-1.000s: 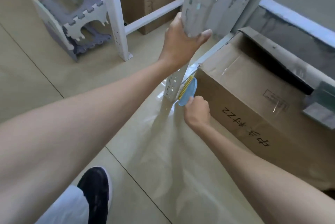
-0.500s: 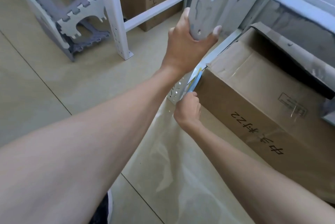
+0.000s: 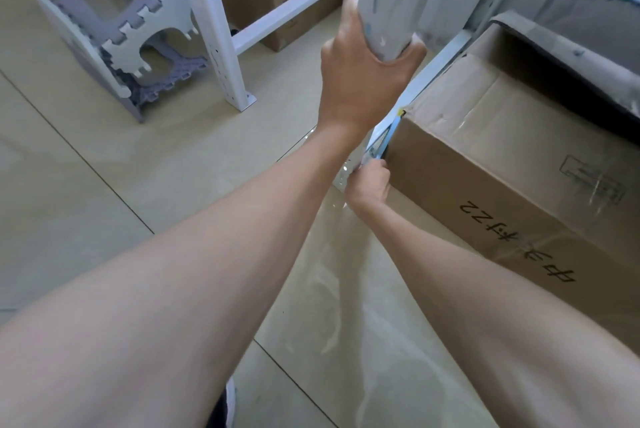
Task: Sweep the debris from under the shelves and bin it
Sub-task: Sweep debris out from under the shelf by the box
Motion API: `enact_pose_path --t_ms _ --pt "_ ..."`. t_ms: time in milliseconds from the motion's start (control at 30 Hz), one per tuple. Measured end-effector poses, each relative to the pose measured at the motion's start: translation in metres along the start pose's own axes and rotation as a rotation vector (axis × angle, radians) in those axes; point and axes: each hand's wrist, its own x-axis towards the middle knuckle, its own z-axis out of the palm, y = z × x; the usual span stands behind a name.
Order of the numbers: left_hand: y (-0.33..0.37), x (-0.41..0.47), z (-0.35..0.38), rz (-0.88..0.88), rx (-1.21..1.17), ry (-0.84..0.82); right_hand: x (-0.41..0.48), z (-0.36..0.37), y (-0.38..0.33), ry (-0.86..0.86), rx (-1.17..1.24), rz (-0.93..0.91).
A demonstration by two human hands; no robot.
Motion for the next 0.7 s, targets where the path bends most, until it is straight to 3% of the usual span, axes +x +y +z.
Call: enact_pose_path --t_ms 300,700 --pt "0.008 0.000 -0.004 0.007 0.043 -0.025 -0.023 -0.027 -0.008 -0.206 0.046 0.064" --pt "0.014 -0.002 -0.005 -0.007 0.108 -0.049 -0.082 -0.072 0.046 -0.387 -0.158 0.062"
